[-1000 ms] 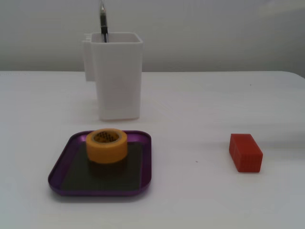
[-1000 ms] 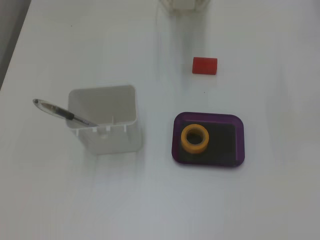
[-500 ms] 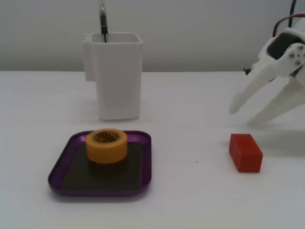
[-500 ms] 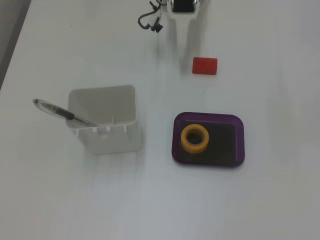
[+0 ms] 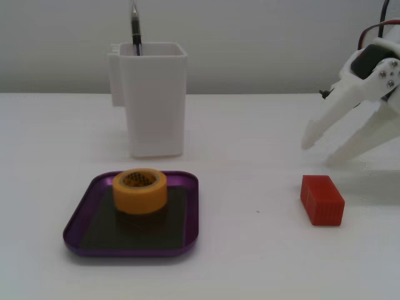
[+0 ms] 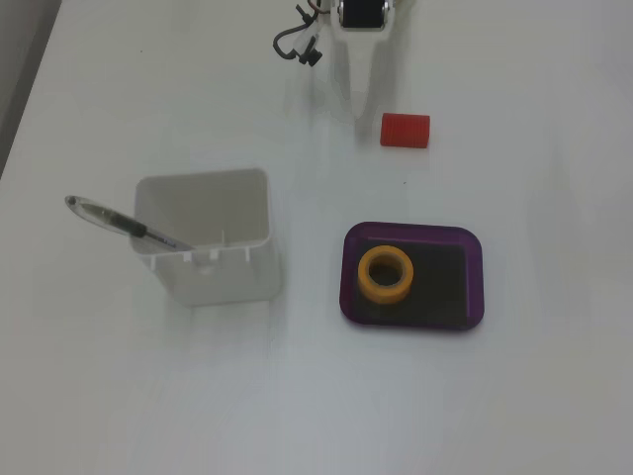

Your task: Grab up the yellow tape and put it in the box.

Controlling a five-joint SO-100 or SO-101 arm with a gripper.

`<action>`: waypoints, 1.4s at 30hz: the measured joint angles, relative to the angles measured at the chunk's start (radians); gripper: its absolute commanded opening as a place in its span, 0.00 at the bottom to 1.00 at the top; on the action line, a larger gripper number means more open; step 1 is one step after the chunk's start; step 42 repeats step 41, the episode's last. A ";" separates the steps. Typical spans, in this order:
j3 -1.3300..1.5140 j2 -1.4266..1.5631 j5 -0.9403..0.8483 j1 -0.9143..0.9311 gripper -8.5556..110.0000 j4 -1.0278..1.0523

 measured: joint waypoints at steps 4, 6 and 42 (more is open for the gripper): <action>0.000 0.000 0.000 0.000 0.08 0.000; 0.000 0.000 0.000 0.000 0.08 0.000; 0.000 0.000 -0.009 0.000 0.08 0.000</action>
